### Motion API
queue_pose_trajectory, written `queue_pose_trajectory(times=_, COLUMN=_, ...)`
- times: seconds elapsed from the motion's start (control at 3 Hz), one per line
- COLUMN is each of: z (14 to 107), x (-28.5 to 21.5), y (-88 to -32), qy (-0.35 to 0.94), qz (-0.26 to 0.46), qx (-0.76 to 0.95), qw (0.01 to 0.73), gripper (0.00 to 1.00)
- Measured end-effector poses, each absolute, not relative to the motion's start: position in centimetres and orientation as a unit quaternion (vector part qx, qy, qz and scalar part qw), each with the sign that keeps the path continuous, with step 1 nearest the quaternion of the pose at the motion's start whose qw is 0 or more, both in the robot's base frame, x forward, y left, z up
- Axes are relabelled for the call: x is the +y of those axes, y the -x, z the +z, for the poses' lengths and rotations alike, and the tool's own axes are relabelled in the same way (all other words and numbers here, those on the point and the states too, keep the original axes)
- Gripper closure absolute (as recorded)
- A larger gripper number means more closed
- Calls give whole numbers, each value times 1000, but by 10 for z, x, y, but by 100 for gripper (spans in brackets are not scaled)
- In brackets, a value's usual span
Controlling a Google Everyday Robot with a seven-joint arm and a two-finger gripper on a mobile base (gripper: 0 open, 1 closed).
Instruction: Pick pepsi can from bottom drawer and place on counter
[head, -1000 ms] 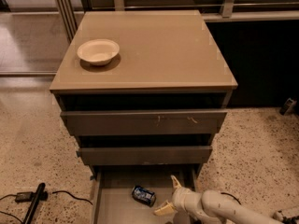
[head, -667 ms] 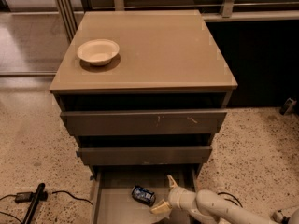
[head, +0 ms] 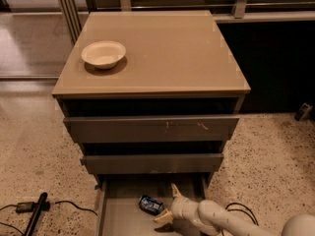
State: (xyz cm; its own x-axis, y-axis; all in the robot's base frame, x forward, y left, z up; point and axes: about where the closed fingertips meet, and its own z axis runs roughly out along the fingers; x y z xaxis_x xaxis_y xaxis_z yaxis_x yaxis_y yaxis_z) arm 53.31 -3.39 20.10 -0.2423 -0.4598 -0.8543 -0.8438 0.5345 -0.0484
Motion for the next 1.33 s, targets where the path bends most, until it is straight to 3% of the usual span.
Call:
queue_pose_trajectory(times=0.67, z=167, x=-20, y=-545, qy=463, qz=190, qx=753, qw=427, gripper=0)
queue_pose_trajectory(times=1.33, z=146, x=20, y=-522, qy=506, qz=214, qx=735, qw=399, gripper=0)
